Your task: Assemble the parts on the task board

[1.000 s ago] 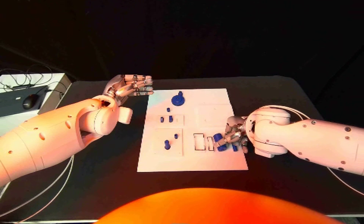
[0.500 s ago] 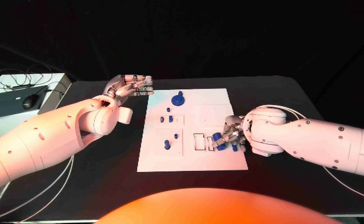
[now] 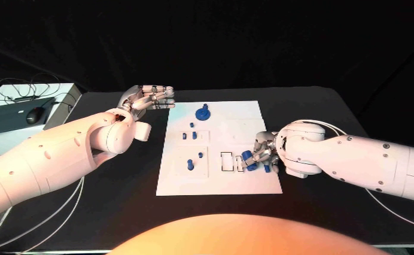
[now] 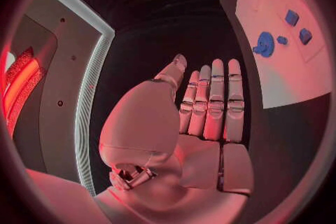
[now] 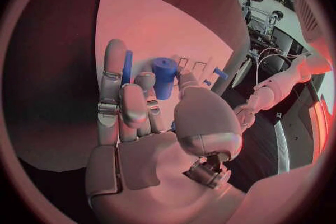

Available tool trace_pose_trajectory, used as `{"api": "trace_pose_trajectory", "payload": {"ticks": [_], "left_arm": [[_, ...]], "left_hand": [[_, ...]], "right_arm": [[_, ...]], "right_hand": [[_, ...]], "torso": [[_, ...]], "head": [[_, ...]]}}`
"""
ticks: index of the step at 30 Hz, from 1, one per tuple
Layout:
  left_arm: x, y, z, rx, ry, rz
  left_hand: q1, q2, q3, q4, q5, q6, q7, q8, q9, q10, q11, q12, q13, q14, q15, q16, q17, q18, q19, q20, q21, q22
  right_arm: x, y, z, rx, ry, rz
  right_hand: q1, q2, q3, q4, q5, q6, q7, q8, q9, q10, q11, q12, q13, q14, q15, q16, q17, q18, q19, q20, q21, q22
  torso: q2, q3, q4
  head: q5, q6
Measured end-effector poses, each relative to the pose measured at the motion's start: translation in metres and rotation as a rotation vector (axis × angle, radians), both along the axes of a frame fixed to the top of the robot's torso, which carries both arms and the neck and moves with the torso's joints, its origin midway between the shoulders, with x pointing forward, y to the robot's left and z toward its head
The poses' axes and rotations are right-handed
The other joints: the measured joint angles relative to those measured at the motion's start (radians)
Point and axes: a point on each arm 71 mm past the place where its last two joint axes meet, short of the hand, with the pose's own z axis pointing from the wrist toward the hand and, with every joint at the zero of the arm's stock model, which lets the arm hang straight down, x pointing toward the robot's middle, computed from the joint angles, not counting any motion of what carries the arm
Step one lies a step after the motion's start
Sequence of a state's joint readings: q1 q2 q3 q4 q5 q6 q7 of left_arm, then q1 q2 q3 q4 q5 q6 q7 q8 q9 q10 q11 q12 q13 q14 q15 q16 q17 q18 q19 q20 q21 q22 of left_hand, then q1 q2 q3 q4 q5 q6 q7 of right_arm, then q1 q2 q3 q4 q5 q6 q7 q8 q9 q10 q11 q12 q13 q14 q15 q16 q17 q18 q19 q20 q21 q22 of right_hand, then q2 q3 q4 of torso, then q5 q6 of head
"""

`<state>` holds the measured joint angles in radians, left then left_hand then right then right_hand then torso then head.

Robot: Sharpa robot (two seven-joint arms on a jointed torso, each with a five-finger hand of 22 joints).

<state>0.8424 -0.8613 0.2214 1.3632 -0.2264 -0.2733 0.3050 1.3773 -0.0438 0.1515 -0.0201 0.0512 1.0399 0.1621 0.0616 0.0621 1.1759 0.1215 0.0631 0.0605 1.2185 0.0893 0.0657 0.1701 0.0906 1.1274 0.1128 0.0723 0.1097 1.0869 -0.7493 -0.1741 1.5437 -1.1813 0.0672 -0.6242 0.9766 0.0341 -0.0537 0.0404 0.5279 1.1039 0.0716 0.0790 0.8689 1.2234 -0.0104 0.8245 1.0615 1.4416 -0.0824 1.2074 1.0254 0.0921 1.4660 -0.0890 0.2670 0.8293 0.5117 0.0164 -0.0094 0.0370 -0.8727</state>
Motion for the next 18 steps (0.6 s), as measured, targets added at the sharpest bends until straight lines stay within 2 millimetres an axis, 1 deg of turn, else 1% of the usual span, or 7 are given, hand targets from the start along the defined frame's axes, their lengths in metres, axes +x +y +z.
{"api": "trace_pose_trajectory", "payload": {"ticks": [5,6,9,10,11,13,18], "left_arm": [[0.000,0.000,0.000,-0.001,0.001,-0.001],[0.000,0.000,0.000,-0.001,0.001,-0.001],[0.000,0.000,0.000,-0.001,0.001,-0.002],[0.000,0.000,0.000,-0.001,0.001,-0.002],[0.000,0.000,0.000,-0.001,0.002,-0.002],[0.000,0.000,0.000,-0.002,0.002,-0.002],[0.000,0.000,0.000,-0.002,0.003,-0.002]], "left_hand": [[0.000,0.000,-0.001,0.001,0.000,0.000,0.000,0.000,0.000,0.000,0.000,0.000,0.000,0.000,0.000,0.000,0.001,0.000,0.000,0.000,0.000,-0.001],[0.000,0.000,-0.001,0.001,0.000,0.000,0.000,0.000,0.000,0.000,0.000,0.000,0.000,0.000,0.000,0.000,0.001,0.000,0.000,0.000,0.000,-0.001],[0.000,0.000,-0.001,0.001,0.000,0.000,0.000,0.000,0.000,0.000,0.000,0.000,0.000,0.000,0.000,0.000,0.001,0.000,0.000,0.000,0.000,-0.001],[0.000,0.000,-0.001,0.001,0.000,0.000,0.000,0.000,0.000,0.000,0.000,0.000,0.000,0.000,0.000,0.000,0.001,0.000,0.000,0.000,0.000,-0.001],[0.000,0.000,-0.001,0.001,0.000,0.000,0.000,0.000,0.000,0.000,0.000,0.000,0.000,0.000,0.000,0.000,0.001,0.000,0.000,0.000,0.000,-0.001],[0.000,0.000,-0.001,0.001,0.000,0.000,0.000,0.000,0.000,0.000,0.000,0.000,0.000,0.000,0.000,0.000,0.001,0.000,0.000,0.000,0.000,-0.001],[0.000,0.000,-0.001,0.001,0.000,0.000,0.000,0.000,0.000,0.000,0.000,0.000,0.000,0.000,0.000,0.000,0.001,0.000,0.000,0.000,0.000,-0.001]], "right_arm": [[-0.002,-0.004,0.001,0.025,0.011,-0.030],[-0.003,-0.005,0.001,0.032,0.014,-0.038],[-0.005,-0.008,0.004,0.048,0.020,-0.056],[-0.005,-0.009,0.005,0.054,0.023,-0.063],[-0.006,-0.010,0.006,0.059,0.026,-0.068],[-0.007,-0.011,0.008,0.069,0.033,-0.078],[-0.008,-0.012,0.015,0.099,0.044,-0.103]], "right_hand": [[-0.016,-0.010,0.038,-0.006,0.000,-0.005,-0.003,-0.008,-0.001,-0.001,0.000,0.000,-0.002,0.000,0.000,0.000,0.002,0.000,0.000,0.000,-0.004,0.004],[-0.019,-0.011,0.038,-0.006,0.000,-0.005,-0.006,-0.009,-0.025,-0.002,-0.002,0.000,-0.002,0.000,0.000,0.000,0.002,0.000,0.000,0.000,-0.004,0.004],[-0.024,-0.016,0.058,-0.026,0.000,-0.005,-0.006,-0.002,-0.176,-0.001,-0.006,0.000,-0.003,0.000,0.000,0.000,0.002,0.000,0.000,0.000,-0.004,0.004],[-0.024,-0.016,0.059,-0.027,-0.001,-0.005,-0.006,-0.002,-0.243,-0.001,-0.006,0.000,-0.003,0.000,0.000,0.000,0.002,0.000,0.000,0.000,-0.004,0.004],[-0.024,-0.016,0.059,-0.027,-0.002,-0.005,-0.006,-0.002,-0.275,-0.001,-0.006,0.000,-0.004,0.000,0.000,0.000,0.002,0.000,0.000,0.000,-0.004,0.005],[-0.024,-0.016,0.100,-0.068,-0.004,-0.007,-0.007,-0.008,-0.295,-0.001,-0.006,0.000,-0.005,0.000,0.000,0.000,0.002,0.000,0.000,0.000,-0.004,0.005],[-0.024,-0.016,0.100,-0.068,-0.004,-0.005,-0.002,-0.005,-0.288,-0.002,-0.006,0.000,-0.006,0.000,0.000,0.000,0.002,0.000,0.000,0.000,-0.004,0.005]], "torso": [[0.000,0.0000,0.0000],[0.000,0.0002,-0.0002],[0.000,0.0005,-0.0006],[0.000,0.0005,-0.0009],[0.000,0.0005,-0.0012],[0.000,0.0005,-0.0012],[0.000,0.0005,-0.0012]], "head": [[0.002,0.000],[0.002,0.000],[0.003,0.000],[0.003,0.000],[0.003,0.000],[0.003,0.000],[0.003,0.000]]}}
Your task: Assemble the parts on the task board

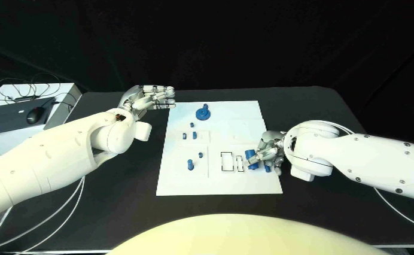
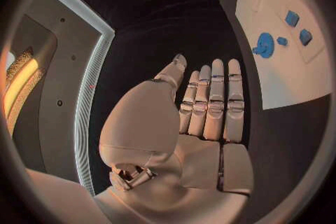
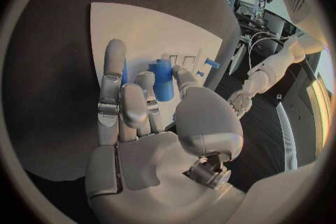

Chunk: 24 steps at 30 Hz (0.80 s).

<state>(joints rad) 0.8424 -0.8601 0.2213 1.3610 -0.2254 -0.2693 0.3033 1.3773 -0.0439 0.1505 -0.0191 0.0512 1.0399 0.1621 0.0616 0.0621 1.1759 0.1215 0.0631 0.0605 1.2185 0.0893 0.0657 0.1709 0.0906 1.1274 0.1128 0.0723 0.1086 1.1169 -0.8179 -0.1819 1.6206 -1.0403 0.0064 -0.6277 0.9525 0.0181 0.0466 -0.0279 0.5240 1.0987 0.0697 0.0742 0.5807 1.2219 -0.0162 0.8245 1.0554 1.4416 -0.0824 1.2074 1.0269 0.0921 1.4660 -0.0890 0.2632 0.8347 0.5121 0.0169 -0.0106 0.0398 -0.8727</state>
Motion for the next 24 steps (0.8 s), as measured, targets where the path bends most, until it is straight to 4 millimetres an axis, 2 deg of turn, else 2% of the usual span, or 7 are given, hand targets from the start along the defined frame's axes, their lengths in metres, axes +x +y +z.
{"api": "trace_pose_trajectory", "payload": {"ticks": [9,12,15,24], "left_arm": [[0.000,0.000,0.000,-0.001,0.001,-0.001],[0.000,0.000,0.000,-0.001,0.001,-0.001],[0.000,0.000,0.000,-0.001,0.002,-0.002],[0.000,-0.001,0.000,-0.003,0.003,-0.005]], "left_hand": [[0.000,0.000,0.000,0.000,0.000,0.000,0.000,0.000,0.000,0.000,0.000,0.000,0.000,0.000,0.000,0.000,0.001,0.000,0.000,0.000,0.000,-0.002],[0.000,0.000,0.000,0.000,0.000,0.000,0.000,0.000,0.000,0.000,0.000,0.000,0.000,0.000,0.000,0.000,0.001,0.000,0.000,0.000,0.000,-0.003],[0.000,0.000,0.000,0.000,0.000,0.000,0.000,0.000,0.000,0.000,0.000,0.000,0.000,0.000,0.000,0.000,0.001,0.000,0.000,0.000,0.000,-0.003],[0.000,0.000,0.000,0.000,0.000,0.000,0.000,0.000,0.000,0.000,0.000,0.000,0.000,0.000,0.000,0.000,0.001,0.000,0.000,0.000,0.000,-0.004]], "right_arm": [[-0.004,0.008,0.010,0.063,0.020,-0.030],[-0.005,0.011,0.012,0.084,0.034,-0.041],[-0.005,0.015,0.012,0.103,0.050,-0.052],[-0.002,0.038,0.010,0.162,0.112,-0.074]], "right_hand": [[-0.003,-0.003,0.008,-0.008,-0.002,0.001,-0.001,0.003,0.002,0.000,0.000,0.000,-0.002,0.000,0.000,-0.004,-0.001,0.000,0.000,0.000,0.000,0.001],[-0.009,-0.009,0.032,-0.032,-0.004,0.001,-0.001,0.003,0.002,0.000,0.000,0.000,-0.002,0.000,0.000,-0.004,-0.001,0.000,0.000,0.000,-0.004,0.001],[-0.009,-0.009,0.036,-0.036,-0.004,0.001,-0.001,0.002,0.002,0.000,0.000,-0.005,-0.004,0.000,0.000,-0.004,-0.001,0.000,0.000,0.000,-0.004,0.001],[-0.020,-0.009,0.038,-0.039,-0.006,0.001,-0.001,0.002,0.005,0.000,0.001,-0.005,-0.005,0.000,0.000,-0.004,-0.001,0.000,0.000,0.000,-0.004,0.002]], "torso": [[0.000,-0.0002,0.0000],[0.000,-0.0003,0.0004],[0.000,-0.0004,0.0012],[0.000,-0.0011,0.0013]], "head": [[-0.001,0.000],[-0.001,0.000],[0.000,0.000],[0.000,0.000]]}}
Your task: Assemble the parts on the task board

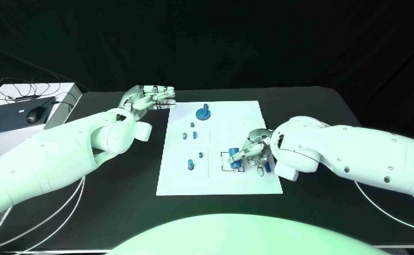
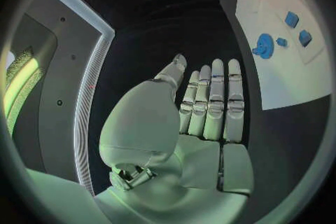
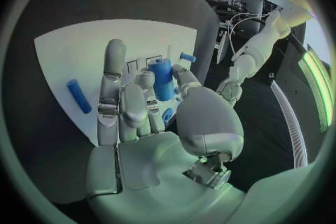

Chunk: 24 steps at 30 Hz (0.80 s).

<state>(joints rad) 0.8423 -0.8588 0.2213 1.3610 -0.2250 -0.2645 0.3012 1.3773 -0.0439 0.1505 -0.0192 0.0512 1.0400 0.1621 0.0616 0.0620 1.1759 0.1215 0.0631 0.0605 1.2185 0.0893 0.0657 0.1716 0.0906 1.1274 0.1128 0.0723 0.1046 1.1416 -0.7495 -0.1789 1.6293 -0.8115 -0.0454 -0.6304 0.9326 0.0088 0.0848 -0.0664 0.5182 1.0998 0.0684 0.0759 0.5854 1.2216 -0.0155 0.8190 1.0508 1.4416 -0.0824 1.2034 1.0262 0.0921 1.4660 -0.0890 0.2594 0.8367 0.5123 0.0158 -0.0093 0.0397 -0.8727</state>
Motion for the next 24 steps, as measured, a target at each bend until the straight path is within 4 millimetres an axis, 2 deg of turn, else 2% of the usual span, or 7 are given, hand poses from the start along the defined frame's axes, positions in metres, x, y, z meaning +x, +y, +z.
{"api": "trace_pose_trajectory", "payload": {"ticks": [6,24], "left_arm": [[0.000,-0.001,0.000,-0.002,0.001,-0.004],[-0.001,0.001,0.001,-0.001,0.001,-0.004]], "left_hand": [[0.000,0.000,0.000,0.000,0.000,0.000,0.000,0.000,0.000,0.000,0.000,0.000,0.000,0.000,0.000,0.000,0.000,0.000,0.000,0.000,0.000,0.000],[0.000,0.000,0.000,0.000,0.000,0.000,0.000,0.000,0.000,0.000,0.000,0.000,0.000,0.000,0.000,0.000,0.000,0.000,0.000,0.000,0.000,-0.002]], "right_arm": [[0.004,0.011,-0.004,0.017,0.024,-0.009],[0.008,0.018,-0.014,0.014,0.048,-0.016]], "right_hand": [[-0.001,-0.001,-0.003,-0.003,-0.006,0.000,0.000,-0.001,0.000,0.000,0.000,0.000,0.000,0.000,0.000,0.000,0.000,0.000,0.000,0.000,-0.004,0.000],[-0.002,0.006,-0.006,0.000,-0.017,-0.001,0.001,0.001,0.001,-0.006,-0.002,0.000,-0.002,0.000,0.000,0.000,0.000,0.000,0.000,0.000,-0.004,0.002]], "torso": [[0.000,-0.0001,0.0010],[0.001,0.0006,-0.0007]], "head": [[-0.001,0.000],[0.007,0.000]]}}
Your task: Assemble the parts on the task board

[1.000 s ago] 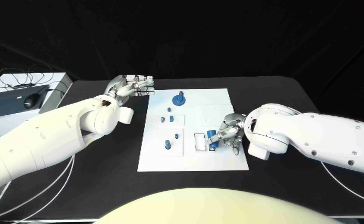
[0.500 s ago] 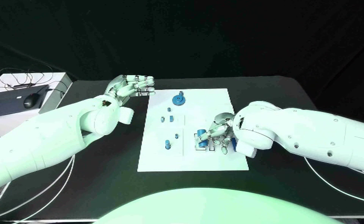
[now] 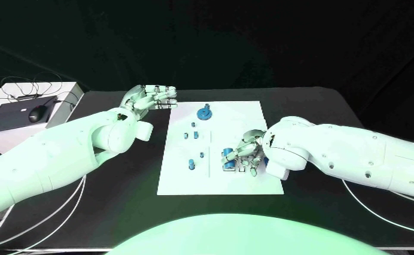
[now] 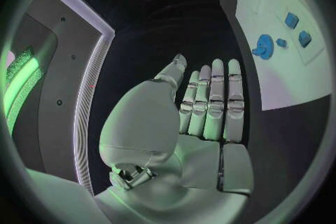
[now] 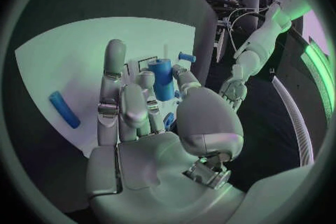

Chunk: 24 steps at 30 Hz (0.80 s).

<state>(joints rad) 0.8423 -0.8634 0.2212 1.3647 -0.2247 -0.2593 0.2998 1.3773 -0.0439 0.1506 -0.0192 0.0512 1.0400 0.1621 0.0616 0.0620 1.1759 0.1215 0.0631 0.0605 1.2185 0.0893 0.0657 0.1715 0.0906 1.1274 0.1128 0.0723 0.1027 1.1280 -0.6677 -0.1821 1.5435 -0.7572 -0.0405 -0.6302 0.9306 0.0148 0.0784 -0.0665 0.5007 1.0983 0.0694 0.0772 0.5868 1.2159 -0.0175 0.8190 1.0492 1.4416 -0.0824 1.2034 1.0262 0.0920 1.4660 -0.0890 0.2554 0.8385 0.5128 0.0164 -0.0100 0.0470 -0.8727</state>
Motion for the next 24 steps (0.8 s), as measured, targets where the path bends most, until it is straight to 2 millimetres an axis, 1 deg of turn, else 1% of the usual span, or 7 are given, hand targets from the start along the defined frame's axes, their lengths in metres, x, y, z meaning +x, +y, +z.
{"api": "trace_pose_trajectory", "payload": {"ticks": [9,11,19,20,21,24], "left_arm": [[-0.0001,0.0005,0.0001,0.001,0.000,0.000],[-0.0001,0.0006,0.0001,0.001,0.000,0.001],[-0.0003,0.0009,0.0002,0.001,0.000,0.000],[-0.0003,0.0011,0.0003,0.001,0.000,0.001],[-0.0003,0.0012,0.0003,0.001,0.000,0.001],[-0.0004,0.0017,0.0004,0.002,0.000,0.001]], "left_hand": [[0.000,0.000,0.000,0.000,0.000,0.000,0.000,0.000,0.000,0.000,0.000,0.000,0.000,0.000,0.000,0.000,0.000,0.000,0.000,0.000,0.000,0.000],[0.000,0.000,0.000,0.000,0.000,0.000,0.000,0.000,0.000,0.000,0.000,0.000,0.000,0.000,0.000,0.000,0.000,0.000,0.000,0.000,0.000,0.000],[0.000,0.000,0.000,0.000,0.000,0.000,0.000,0.000,0.000,0.000,0.000,0.000,0.000,0.000,0.000,0.000,0.000,0.000,0.000,0.000,0.000,0.000],[0.000,0.000,0.000,0.000,0.000,0.000,0.000,0.000,0.000,0.000,0.000,0.000,0.000,0.000,0.000,0.000,0.000,0.000,0.000,0.000,0.000,0.000],[0.000,0.000,0.000,0.000,0.000,0.000,0.000,0.000,0.000,0.000,0.000,0.000,0.000,0.000,0.000,0.000,0.000,0.000,0.000,0.000,0.000,0.000],[0.000,0.000,0.000,0.000,0.000,0.000,0.000,0.000,0.000,0.000,0.000,0.000,0.000,0.000,0.000,0.000,0.000,0.000,0.000,0.000,0.000,0.000]], "right_arm": [[0.0013,-0.0035,-0.0001,-0.007,0.000,0.009],[0.0016,-0.0041,-0.0001,-0.010,0.000,0.012],[0.0027,-0.0059,-0.0012,-0.022,0.001,0.021],[0.0031,-0.0067,-0.0018,-0.026,0.001,0.022],[0.0031,-0.0077,-0.0029,-0.031,0.003,0.021],[0.0027,-0.0076,-0.0048,-0.034,0.007,0.024]], "right_hand": [[0.000,0.000,-0.004,0.002,-0.010,0.000,0.000,0.007,0.003,-0.001,0.001,0.000,-0.005,0.000,0.000,-0.004,0.000,0.000,0.000,0.000,-0.004,0.000],[0.000,0.000,-0.004,0.002,-0.010,0.000,0.000,0.004,0.004,-0.001,0.001,0.000,-0.005,0.000,0.000,-0.004,0.000,0.000,0.000,0.000,-0.004,0.000],[0.003,0.003,-0.008,0.003,-0.016,0.000,0.000,0.004,0.002,-0.001,0.002,-0.004,-0.008,0.000,0.000,-0.004,0.000,0.000,0.000,0.000,-0.004,0.000],[0.003,0.003,-0.008,0.003,-0.017,0.000,0.000,0.004,0.001,-0.001,0.002,-0.004,-0.008,0.000,0.000,-0.004,0.000,0.000,0.000,0.000,-0.004,0.000],[0.007,0.007,-0.008,0.003,-0.017,-0.002,0.002,-0.005,-0.013,-0.003,0.004,-0.004,-0.008,0.000,0.000,-0.004,0.000,0.000,0.000,0.000,-0.004,0.000],[0.007,0.007,-0.008,0.003,-0.017,-0.002,0.002,-0.006,-0.003,-0.003,0.004,-0.003,-0.008,0.000,0.000,-0.004,0.000,0.000,0.000,0.000,-0.004,0.000]], "torso": [[0.000,0.0003,-0.0007],[0.000,0.0005,-0.0006],[0.000,0.0004,-0.0007],[0.000,0.0002,-0.0005],[0.000,0.0001,-0.0003],[0.000,0.0000,-0.0001]], "head": [[0.002,0.000],[0.002,0.000],[0.002,0.000],[0.002,0.000],[0.002,0.000],[0.002,0.000]]}}
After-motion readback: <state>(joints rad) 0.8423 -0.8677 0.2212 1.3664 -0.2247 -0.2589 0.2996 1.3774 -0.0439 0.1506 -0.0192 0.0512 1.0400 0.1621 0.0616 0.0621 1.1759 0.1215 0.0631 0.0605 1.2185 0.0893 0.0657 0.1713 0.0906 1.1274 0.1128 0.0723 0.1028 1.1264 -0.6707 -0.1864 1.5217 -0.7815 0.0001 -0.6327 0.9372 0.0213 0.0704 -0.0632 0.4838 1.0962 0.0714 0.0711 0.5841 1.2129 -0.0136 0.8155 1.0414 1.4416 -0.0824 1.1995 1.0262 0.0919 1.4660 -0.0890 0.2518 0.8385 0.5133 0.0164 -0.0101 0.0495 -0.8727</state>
